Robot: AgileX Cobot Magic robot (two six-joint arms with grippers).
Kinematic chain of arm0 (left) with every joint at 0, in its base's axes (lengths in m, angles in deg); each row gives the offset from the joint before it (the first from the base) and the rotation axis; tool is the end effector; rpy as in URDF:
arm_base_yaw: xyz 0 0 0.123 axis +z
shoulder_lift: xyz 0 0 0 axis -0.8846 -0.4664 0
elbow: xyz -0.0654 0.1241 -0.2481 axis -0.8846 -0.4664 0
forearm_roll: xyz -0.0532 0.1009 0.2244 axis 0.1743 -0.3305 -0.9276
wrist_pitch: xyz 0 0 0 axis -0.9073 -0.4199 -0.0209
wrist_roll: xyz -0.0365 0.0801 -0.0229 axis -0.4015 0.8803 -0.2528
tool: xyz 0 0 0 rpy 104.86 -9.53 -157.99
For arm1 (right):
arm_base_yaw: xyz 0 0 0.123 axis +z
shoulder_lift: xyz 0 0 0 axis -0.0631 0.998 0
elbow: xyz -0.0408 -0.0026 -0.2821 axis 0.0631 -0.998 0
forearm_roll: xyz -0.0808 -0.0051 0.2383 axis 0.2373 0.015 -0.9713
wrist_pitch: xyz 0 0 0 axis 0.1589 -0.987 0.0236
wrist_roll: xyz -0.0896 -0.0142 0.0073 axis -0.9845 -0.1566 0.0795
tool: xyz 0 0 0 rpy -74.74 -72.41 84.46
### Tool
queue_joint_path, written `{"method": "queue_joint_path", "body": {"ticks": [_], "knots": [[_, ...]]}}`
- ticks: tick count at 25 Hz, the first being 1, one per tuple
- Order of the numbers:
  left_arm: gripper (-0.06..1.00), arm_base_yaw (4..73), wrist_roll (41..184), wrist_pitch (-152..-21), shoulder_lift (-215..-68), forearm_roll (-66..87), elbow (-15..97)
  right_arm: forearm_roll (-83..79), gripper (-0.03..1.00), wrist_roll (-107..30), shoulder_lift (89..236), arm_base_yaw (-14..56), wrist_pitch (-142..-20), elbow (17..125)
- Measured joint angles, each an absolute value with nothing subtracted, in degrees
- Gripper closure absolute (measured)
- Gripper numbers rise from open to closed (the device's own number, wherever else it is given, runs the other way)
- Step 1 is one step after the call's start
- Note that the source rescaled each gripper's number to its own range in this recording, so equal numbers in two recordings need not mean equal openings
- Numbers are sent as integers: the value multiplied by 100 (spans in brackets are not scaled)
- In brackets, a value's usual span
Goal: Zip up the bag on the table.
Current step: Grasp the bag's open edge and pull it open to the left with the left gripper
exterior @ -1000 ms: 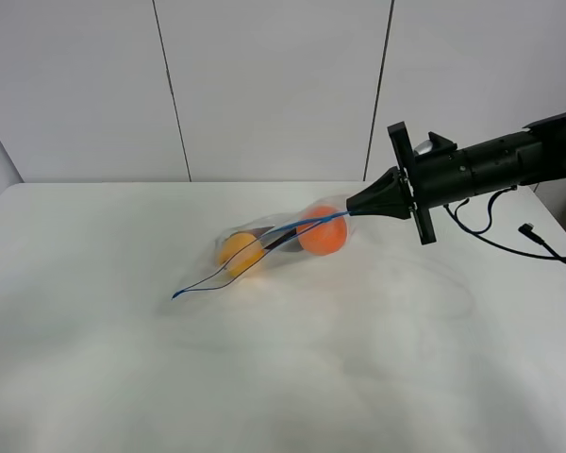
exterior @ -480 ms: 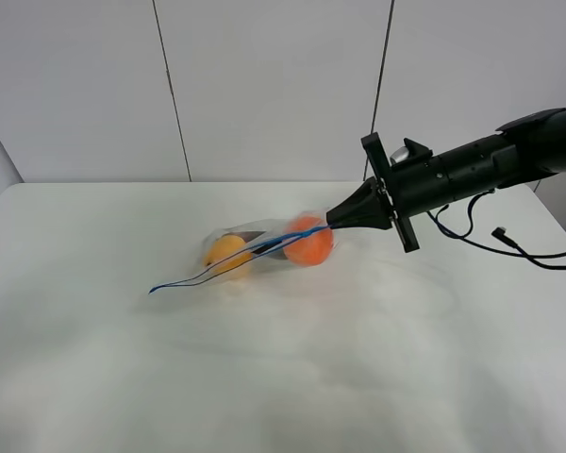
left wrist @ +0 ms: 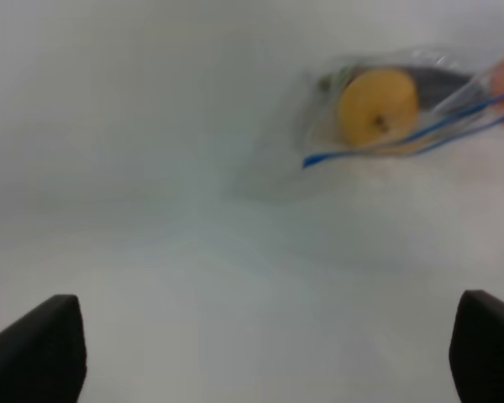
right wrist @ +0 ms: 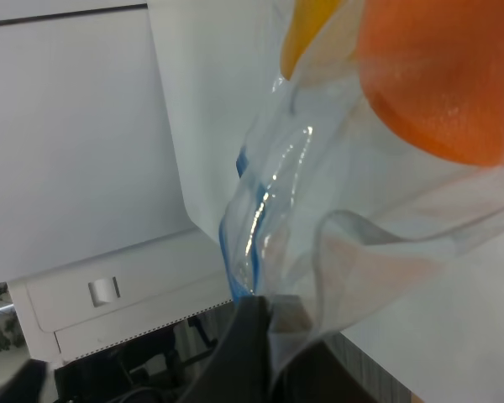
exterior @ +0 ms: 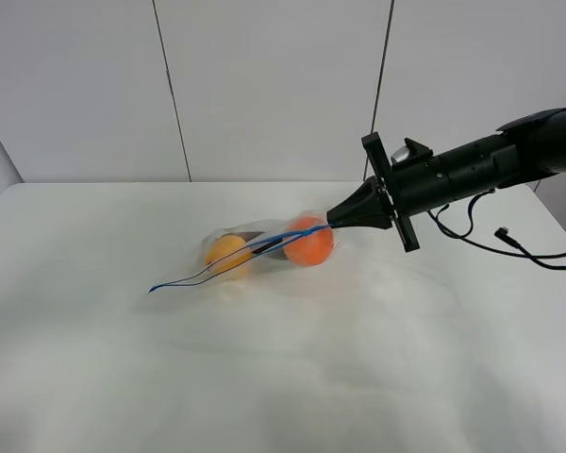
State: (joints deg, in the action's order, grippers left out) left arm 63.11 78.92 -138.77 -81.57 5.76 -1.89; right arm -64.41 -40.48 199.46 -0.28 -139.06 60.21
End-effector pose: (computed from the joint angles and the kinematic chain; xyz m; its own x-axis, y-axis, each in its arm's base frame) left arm 0.0243 -0.0113 0.3229 -0.4645 -0.0941 -0.8806 0.0588 0.9889 -0.1367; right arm 0.3562 0.0999 0.2041 -0.9894 0.1288 0.0677 0.1209 0.4691 0.8749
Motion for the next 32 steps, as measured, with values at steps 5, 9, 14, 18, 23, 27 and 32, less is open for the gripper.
{"method": "queue_joint_path", "body": {"ticks": [5,9,14,18,23,27,32], "knots": [[-6,6311,8641,-13440,-9715,599,600,-6441,97,-4048,19946,-28,-13906,6021],[-6,6311,10552,-13190,-10803,599,886,-6441,97,-4048,19946,-28,-13906,6021],[-6,6311,13883,-12595,-11678,798,898,-6441,97,-4048,19946,-28,-13906,6021],[-6,6311,15556,-12258,-12134,2060,898,-6441,97,-4048,19946,-28,-13906,6021],[-6,6311,16686,-12257,-12416,3726,898,-6441,97,-4048,19946,-28,-13906,6021],[-6,6311,17197,-12261,-12429,4345,898,-6441,97,-4048,19946,-28,-13906,6021],[-6,5830,17560,-11942,-12429,4389,898,-6441,97,-4048,19946,-28,-13906,6021]]}}
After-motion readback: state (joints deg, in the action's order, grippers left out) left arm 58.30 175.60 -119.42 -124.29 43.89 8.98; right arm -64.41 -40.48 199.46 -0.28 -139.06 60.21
